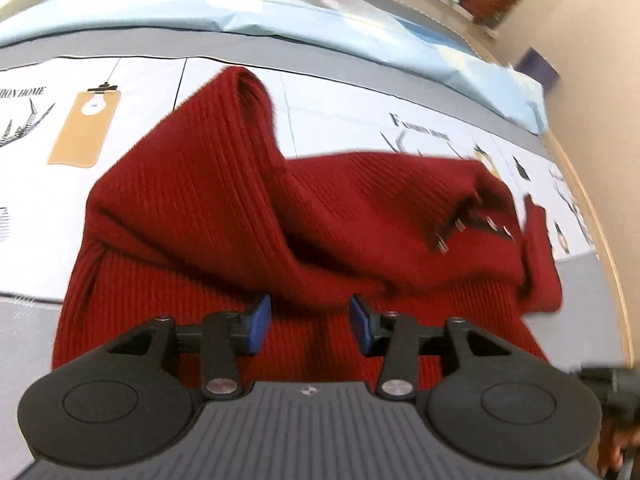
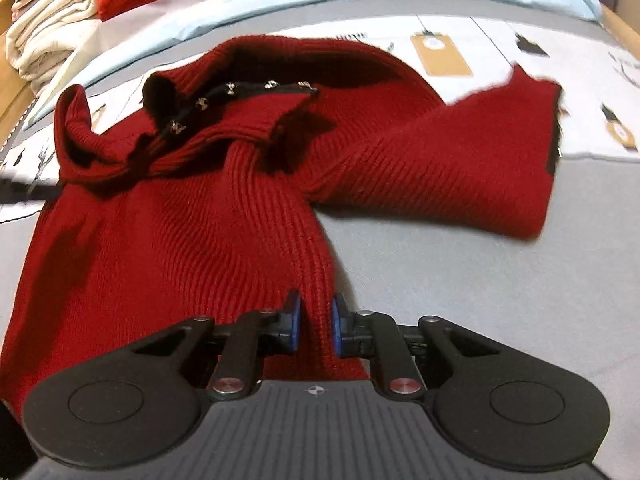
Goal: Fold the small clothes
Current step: 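Lift the sweater with both tools and shake it out over the bed, then swing the sweater up and lay it flat on the bed with both tools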
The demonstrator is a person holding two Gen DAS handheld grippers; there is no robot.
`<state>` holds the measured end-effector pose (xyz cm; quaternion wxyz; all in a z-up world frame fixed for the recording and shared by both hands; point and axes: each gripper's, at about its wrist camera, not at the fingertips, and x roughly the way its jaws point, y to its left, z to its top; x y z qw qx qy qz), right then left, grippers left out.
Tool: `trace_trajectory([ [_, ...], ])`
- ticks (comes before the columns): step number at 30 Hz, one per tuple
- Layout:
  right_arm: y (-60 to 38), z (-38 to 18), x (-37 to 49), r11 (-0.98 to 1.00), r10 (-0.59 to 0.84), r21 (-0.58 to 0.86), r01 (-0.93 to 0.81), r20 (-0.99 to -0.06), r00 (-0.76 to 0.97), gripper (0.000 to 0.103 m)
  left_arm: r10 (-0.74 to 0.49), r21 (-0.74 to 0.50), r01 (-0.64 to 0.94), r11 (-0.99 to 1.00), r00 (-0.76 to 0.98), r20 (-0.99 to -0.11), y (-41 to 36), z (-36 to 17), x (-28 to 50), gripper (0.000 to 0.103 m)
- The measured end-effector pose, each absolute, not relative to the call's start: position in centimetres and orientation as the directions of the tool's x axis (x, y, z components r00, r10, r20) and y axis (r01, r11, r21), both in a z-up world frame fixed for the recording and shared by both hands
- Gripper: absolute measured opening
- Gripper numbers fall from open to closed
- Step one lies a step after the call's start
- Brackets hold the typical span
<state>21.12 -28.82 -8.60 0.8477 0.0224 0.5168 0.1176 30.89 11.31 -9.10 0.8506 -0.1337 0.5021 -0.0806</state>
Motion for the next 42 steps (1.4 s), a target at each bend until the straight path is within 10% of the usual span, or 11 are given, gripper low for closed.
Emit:
trace_trajectory([
  [3,-28.7,-9.3,21.1,0.973,0.203,0.134,-0.189,-0.888,0.412,0.021,-0.272,-0.308,-0.014,0.951,0.431,-0.86,12.0,-9.8,32.9,0.01],
  [8,-28.6,-8.4,22.7,0.988,0.136,0.081,-0.131,-0.859,0.494,0.041,-0.275,-0.442,-0.123,0.888,0.629,-0.727,18.2,-5.7,35.1,0.007],
  [11,-29.0,-7.4,24.0,0.987,0.155,0.146,-0.06,-0.819,0.552,0.041,-0.093,-0.47,-0.289,0.834,0.766,-0.636,22.3,-3.9,34.3,0.014],
  [17,-28.3,-6.2,25.8,0.962,0.231,0.27,-0.031,-0.755,0.613,0.041,-0.286,-0.361,0.053,0.931,0.721,-0.631,15.6,-4.2,33.3,0.02],
  [21,-26.2,-6.3,27.1,0.967,0.218,0.254,-0.028,-0.765,0.605,0.041,-0.368,-0.249,0.275,0.929,0.591,-0.718,8.0,-8.1,32.5,0.039],
  [24,-26.8,-7.0,28.1,0.969,0.141,0.232,0.081,-0.795,0.59,0.041,-0.336,-0.115,0.403,0.908,0.534,-0.776,2.4,-11.0,31.6,0.078],
  [29,-29.7,-7.7,29.1,0.958,-0.001,0.167,0.232,-0.809,0.588,0.044,-0.272,0.051,0.511,0.858,0.538,-0.798,-4.4,-14.7,31.0,0.079],
  [34,-31.3,-8.8,30.2,0.95,-0.023,0.162,0.268,-0.817,0.576,0.048,-0.19,0.13,0.464,0.876,0.58,-0.792,-4.8,-15.4,32.6,0.014],
  [42,-31.8,-10.2,34.9,0.962,-0.196,-0.05,0.27,-0.813,0.548,0.053,-0.007,0.019,0.025,1.0,0.765,-0.644,12.5,-6.3,35.4,0.012],
])
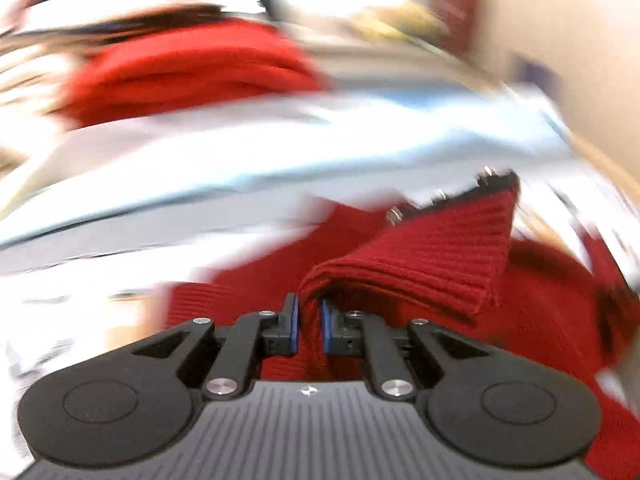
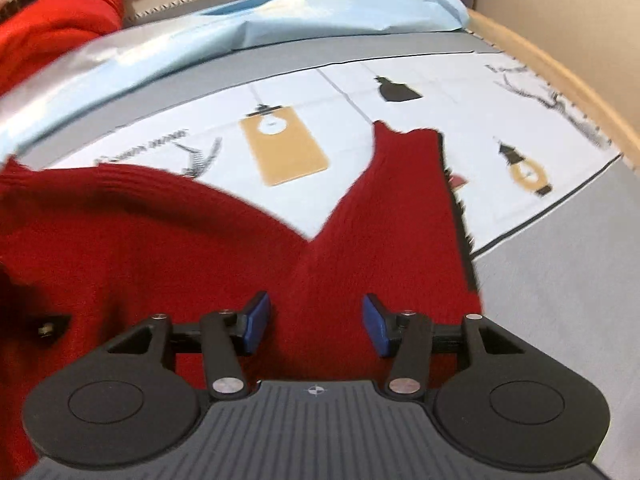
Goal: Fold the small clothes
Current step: 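Swing the sweater up and lay it flat on the bed with both tools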
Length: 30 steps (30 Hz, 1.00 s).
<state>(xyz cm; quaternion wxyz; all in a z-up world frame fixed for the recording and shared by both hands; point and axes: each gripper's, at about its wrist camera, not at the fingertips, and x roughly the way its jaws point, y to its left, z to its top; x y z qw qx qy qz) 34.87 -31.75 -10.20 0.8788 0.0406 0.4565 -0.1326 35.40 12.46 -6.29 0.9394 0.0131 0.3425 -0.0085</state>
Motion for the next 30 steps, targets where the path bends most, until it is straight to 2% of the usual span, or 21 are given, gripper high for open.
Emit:
trace_trajectory([
  [4,-33.8,-10.4,36.1,0.943,-0.232,-0.053,0.33,-0.815,0.531,0.057,0.266,0.023,-0.322,0.947,0.74,-0.618,26.8,-5.3,33.9,0.012],
  [8,-35.1,-10.7,36.8,0.937,-0.234,-0.034,0.349,-0.802,0.55,0.053,0.589,0.099,-0.698,0.709,0.509,-0.628,41.5,-7.4,29.6,0.012],
  [9,-35.3,-10.7,36.9,0.938,-0.233,-0.031,0.347,-0.795,0.56,0.049,0.606,0.068,-0.766,0.64,0.448,-0.657,44.5,-8.1,28.3,0.014],
  [11,-35.8,-10.6,37.0,0.938,-0.225,-0.01,0.346,-0.779,0.585,0.041,0.571,-0.023,-0.86,0.509,0.357,-0.739,49.2,-9.7,25.6,0.012],
  [13,-36.3,-10.4,36.8,0.934,-0.218,0.016,0.356,-0.766,0.605,0.024,0.534,-0.041,-0.875,0.482,0.33,-0.779,50.1,-10.3,24.8,0.014],
  [15,-36.8,-10.1,36.6,0.928,-0.212,0.045,0.369,-0.752,0.625,0.015,0.491,-0.068,-0.847,0.528,0.369,-0.789,49.4,-10.0,25.5,0.018],
  [16,-37.0,-9.8,36.5,0.925,-0.206,0.066,0.374,-0.741,0.639,0.013,0.472,-0.081,-0.823,0.563,0.4,-0.785,48.1,-9.5,25.9,0.022],
  [19,-37.6,-7.9,35.7,0.913,-0.202,0.133,0.385,-0.673,0.712,0.012,0.434,-0.095,-0.736,0.67,0.493,-0.754,43.6,-8.2,27.9,0.024],
  [22,-39.3,-4.2,32.5,0.843,-0.277,0.292,0.451,-0.483,0.831,0.011,0.388,-0.104,-0.653,0.75,0.562,-0.73,40.1,-7.4,30.0,0.027],
  [24,-40.3,-3.2,30.0,0.786,-0.408,0.315,0.532,-0.383,0.829,0.011,0.35,-0.108,-0.598,0.794,0.596,-0.723,37.7,-7.5,32.0,0.028],
  [25,-41.0,-3.6,29.5,0.752,-0.453,0.309,0.583,-0.402,0.796,0.012,0.331,-0.11,-0.574,0.812,0.606,-0.723,36.8,-7.5,32.7,0.028],
  [26,-42.2,-4.6,29.3,0.709,-0.461,0.323,0.627,-0.46,0.759,0.012,0.307,-0.112,-0.546,0.83,0.615,-0.726,36.2,-7.6,33.6,0.028],
  [28,-45.3,-7.9,29.3,0.619,-0.364,0.395,0.679,-0.622,0.693,0.016,0.261,-0.112,-0.491,0.864,0.626,-0.735,34.2,-7.7,34.6,0.033],
  [30,-47.4,-10.3,28.9,0.549,-0.31,0.425,0.72,-0.697,0.647,0.02,0.226,-0.106,-0.443,0.89,0.63,-0.743,32.7,-8.6,35.3,0.035],
])
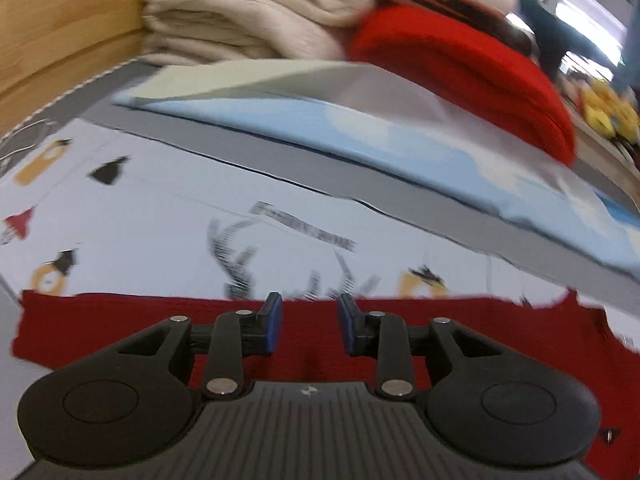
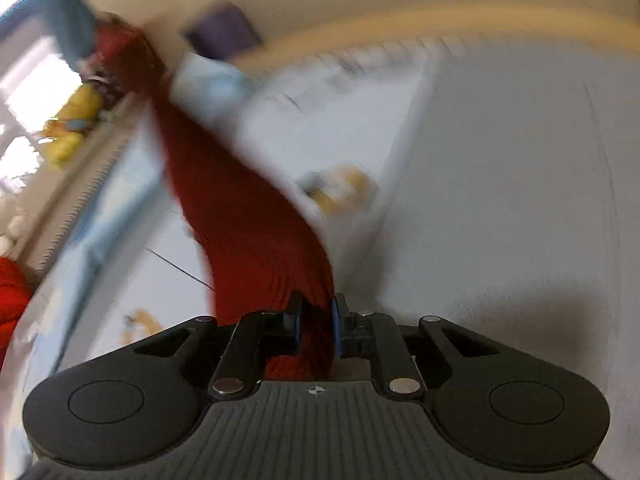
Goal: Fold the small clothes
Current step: 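Swing the sweater up and lay it flat on the bed with both tools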
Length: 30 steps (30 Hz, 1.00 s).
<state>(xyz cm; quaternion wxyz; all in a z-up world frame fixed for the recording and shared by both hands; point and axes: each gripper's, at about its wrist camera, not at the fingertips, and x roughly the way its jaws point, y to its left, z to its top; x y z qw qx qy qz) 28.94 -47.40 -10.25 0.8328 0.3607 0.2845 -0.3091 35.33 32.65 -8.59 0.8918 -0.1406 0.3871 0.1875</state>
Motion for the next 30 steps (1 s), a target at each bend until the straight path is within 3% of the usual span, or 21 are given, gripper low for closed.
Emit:
trace_trajectory([
  [3,-49.2,-11.4,29.4,0.572,-0.237,0.465,0.675,-0.695,0.679,0.037,0.167,-0.116,-0.392,0.912,0.615,-0.771,31.0,-9.8,36.2,0.035],
  [6,-50.9,-11.8,29.5,0.552,-0.223,0.496,0.67,-0.687,0.692,0.037,0.15,-0.111,-0.373,0.921,0.603,-0.784,30.4,-11.1,36.8,0.035],
  [8,-52.1,-12.1,29.0,0.486,-0.247,0.515,0.706,-0.694,0.677,0.018,0.139,-0.113,-0.364,0.924,0.599,-0.789,30.0,-11.6,37.1,0.035],
  [9,-52.7,-12.3,28.9,0.458,-0.243,0.526,0.716,-0.701,0.67,0.014,0.132,-0.116,-0.359,0.926,0.596,-0.792,29.7,-11.7,37.2,0.035],
  [15,-53.4,-10.7,28.2,0.466,-0.389,0.455,0.759,-0.665,0.637,0.012,0.028,-0.172,-0.298,0.939,0.564,-0.825,28.6,-12.6,37.5,0.035],
  [18,-54.3,-12.2,29.2,0.469,-0.318,0.414,0.78,-0.745,0.587,0.015,-0.05,-0.21,-0.242,0.947,0.536,-0.843,28.0,-13.8,37.4,0.035],
  [20,-53.6,-11.9,29.3,0.488,-0.344,0.376,0.788,-0.747,0.569,0.021,-0.081,-0.22,-0.217,0.951,0.512,-0.855,27.9,-15.0,37.2,0.037],
  [22,-52.1,-10.7,29.7,0.515,-0.388,0.316,0.796,-0.742,0.546,0.037,-0.056,-0.178,-0.228,0.957,0.456,-0.888,28.1,-16.6,37.0,0.038],
  [25,-48.9,-8.7,30.2,0.564,-0.394,0.304,0.768,-0.718,0.574,0.042,-0.048,-0.177,-0.259,0.949,0.436,-0.898,28.6,-16.7,36.7,0.038],
  [30,-41.0,-7.2,32.0,0.737,-0.092,0.415,0.533,-0.72,0.687,0.047,-0.167,-0.31,-0.263,0.914,0.452,-0.876,28.2,-15.3,36.1,0.04],
])
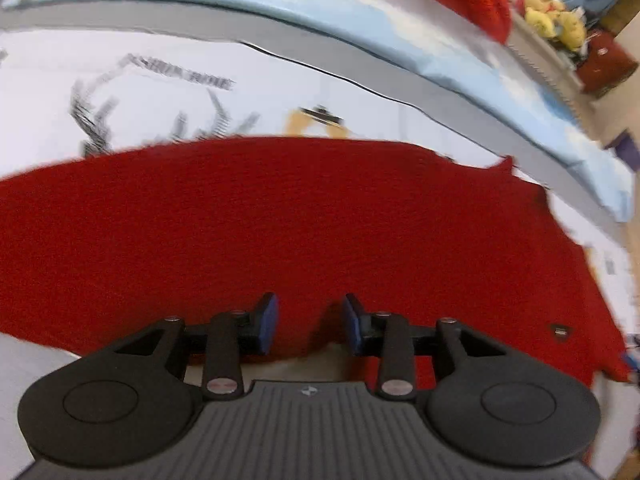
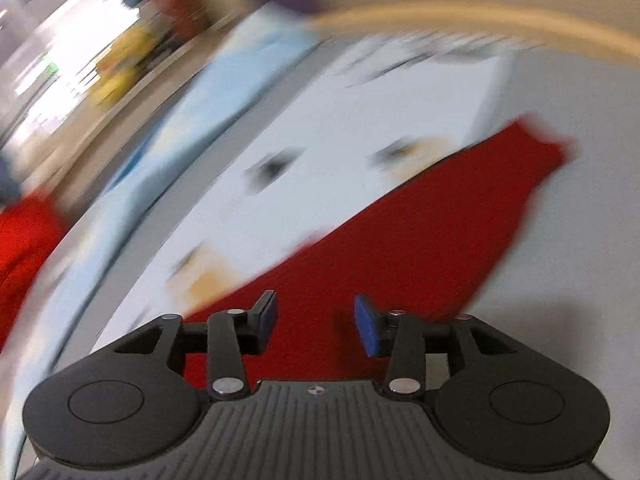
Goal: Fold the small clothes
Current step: 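Swing the sweater up and lay it flat on the bed with both tools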
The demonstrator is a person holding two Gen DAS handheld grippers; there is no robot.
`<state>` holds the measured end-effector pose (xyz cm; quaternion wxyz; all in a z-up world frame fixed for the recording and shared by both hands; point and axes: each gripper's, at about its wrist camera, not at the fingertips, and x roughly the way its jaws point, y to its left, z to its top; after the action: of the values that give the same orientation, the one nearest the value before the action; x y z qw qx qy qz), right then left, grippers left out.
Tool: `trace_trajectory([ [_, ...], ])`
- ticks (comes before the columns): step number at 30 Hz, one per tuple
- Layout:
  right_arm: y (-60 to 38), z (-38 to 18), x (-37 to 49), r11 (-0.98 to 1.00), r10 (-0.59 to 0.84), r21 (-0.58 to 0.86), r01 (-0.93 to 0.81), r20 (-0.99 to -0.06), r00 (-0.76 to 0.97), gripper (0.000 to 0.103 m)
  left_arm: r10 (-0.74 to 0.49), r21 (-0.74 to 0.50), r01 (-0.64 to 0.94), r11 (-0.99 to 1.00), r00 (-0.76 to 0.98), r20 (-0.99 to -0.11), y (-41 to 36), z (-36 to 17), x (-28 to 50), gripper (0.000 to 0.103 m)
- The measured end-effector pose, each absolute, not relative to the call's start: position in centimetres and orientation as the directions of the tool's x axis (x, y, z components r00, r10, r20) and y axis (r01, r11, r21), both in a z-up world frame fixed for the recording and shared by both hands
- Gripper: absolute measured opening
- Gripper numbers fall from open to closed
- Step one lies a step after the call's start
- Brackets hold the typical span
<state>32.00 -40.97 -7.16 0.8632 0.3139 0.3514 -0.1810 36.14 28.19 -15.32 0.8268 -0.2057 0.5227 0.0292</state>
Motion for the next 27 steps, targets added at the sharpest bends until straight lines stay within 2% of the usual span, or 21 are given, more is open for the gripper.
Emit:
trace_trajectory([
  [3,-36.4,-8.5,33.3,0.786,0.112,0.463,0.409,-0.758,0.642,0.047,-0.238,-0.352,-0.23,0.907,0.409,-0.881,27.4,-16.1,35.9,0.048],
  [6,-33.6,-10.8,34.3,0.793,0.238,0.487,0.367,-0.801,0.55,0.048,-0.294,-0.382,-0.195,0.903,0.369,-0.882,26.5,-17.2,35.5,0.048],
  [7,-33.1,-11.5,34.7,0.8,0.247,0.475,0.366,-0.817,0.521,0.048,-0.294,-0.376,-0.188,0.907,0.357,-0.887,26.2,-17.6,35.4,0.044],
  [8,-32.9,-12.2,34.9,0.808,0.247,0.463,0.363,-0.827,0.504,0.048,-0.282,-0.361,-0.178,0.916,0.356,-0.891,25.6,-18.0,35.1,0.035],
  [9,-32.8,-12.4,35.1,0.815,0.242,0.458,0.354,-0.826,0.509,0.044,-0.26,-0.332,-0.154,0.93,0.361,-0.896,25.2,-18.1,35.0,0.01],
  [10,-32.5,-12.3,35.4,0.827,0.235,0.451,0.336,-0.82,0.522,0.014,-0.255,-0.325,-0.146,0.934,0.362,-0.897,25.1,-18.1,34.9,0.011],
  [13,-32.9,-11.0,35.9,0.862,0.156,0.4,0.311,-0.793,0.588,0.008,-0.239,-0.326,-0.184,0.927,0.38,-0.894,25.3,-17.4,34.6,0.01],
  [17,-32.6,-11.0,36.2,0.911,0.111,0.325,0.255,-0.787,0.607,0.01,-0.175,-0.223,-0.103,0.969,0.347,-0.921,23.4,-16.4,33.8,0.012],
  [19,-31.5,-11.2,36.3,0.948,0.116,0.262,0.181,-0.814,0.57,0.015,-0.177,-0.21,-0.069,0.975,0.328,-0.928,23.0,-15.8,33.2,0.014],
  [20,-31.2,-11.0,35.9,0.955,0.112,0.246,0.168,-0.819,0.563,0.019,-0.196,-0.219,-0.038,0.975,0.321,-0.927,22.8,-15.5,32.7,0.017],
  [21,-31.1,-10.8,35.6,0.957,0.121,0.245,0.157,-0.825,0.551,0.032,-0.212,-0.227,-0.011,0.974,0.314,-0.925,22.6,-15.3,32.2,0.026],
  [22,-31.3,-10.7,35.0,0.956,0.144,0.256,0.144,-0.834,0.532,0.043,-0.229,-0.236,0.013,0.972,0.301,-0.926,22.3,-15.2,31.5,0.03],
  [25,-31.4,-11.2,32.8,0.963,0.17,0.245,0.109,-0.872,0.46,0.044,-0.243,-0.235,0.063,0.97,0.243,-0.939,21.4,-15.9,29.4,0.03],
  [27,-31.3,-11.7,30.9,0.979,0.145,0.191,0.07,-0.898,0.415,0.044,-0.207,-0.188,0.107,0.976,0.216,-0.954,20.4,-16.5,27.6,0.029],
])
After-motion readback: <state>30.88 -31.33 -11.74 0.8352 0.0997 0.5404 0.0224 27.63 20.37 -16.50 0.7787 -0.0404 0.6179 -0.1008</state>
